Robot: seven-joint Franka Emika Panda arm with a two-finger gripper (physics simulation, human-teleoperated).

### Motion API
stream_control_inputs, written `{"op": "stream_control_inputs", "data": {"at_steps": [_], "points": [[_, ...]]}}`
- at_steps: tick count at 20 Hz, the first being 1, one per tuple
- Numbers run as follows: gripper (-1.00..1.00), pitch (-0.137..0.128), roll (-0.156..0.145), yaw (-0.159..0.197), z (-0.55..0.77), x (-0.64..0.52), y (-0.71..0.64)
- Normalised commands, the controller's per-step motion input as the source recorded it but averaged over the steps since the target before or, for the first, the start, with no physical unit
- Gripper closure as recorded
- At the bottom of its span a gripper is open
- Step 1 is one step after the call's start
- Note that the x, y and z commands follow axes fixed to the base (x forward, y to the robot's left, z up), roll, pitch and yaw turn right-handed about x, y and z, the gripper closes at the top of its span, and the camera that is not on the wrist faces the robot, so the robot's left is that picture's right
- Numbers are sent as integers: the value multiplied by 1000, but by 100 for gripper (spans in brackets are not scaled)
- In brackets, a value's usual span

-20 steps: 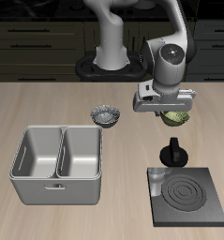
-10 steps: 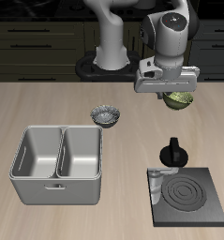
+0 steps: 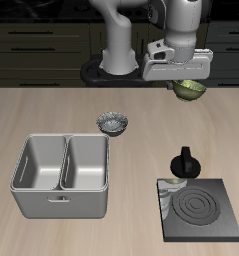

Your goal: Place the green bowl on the flat stove and turn on the flat stove

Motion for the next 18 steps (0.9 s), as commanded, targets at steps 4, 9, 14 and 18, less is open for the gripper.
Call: {"op": "stream_control_inputs", "data": {"at_steps": [4,9,14,18], "points": [[100,4,-23,2,78,216,-78],[100,-14,10,11,145,211,31],[100,-34,4,8,247,373,-41],[100,3,16,34,69,328,103]]}}
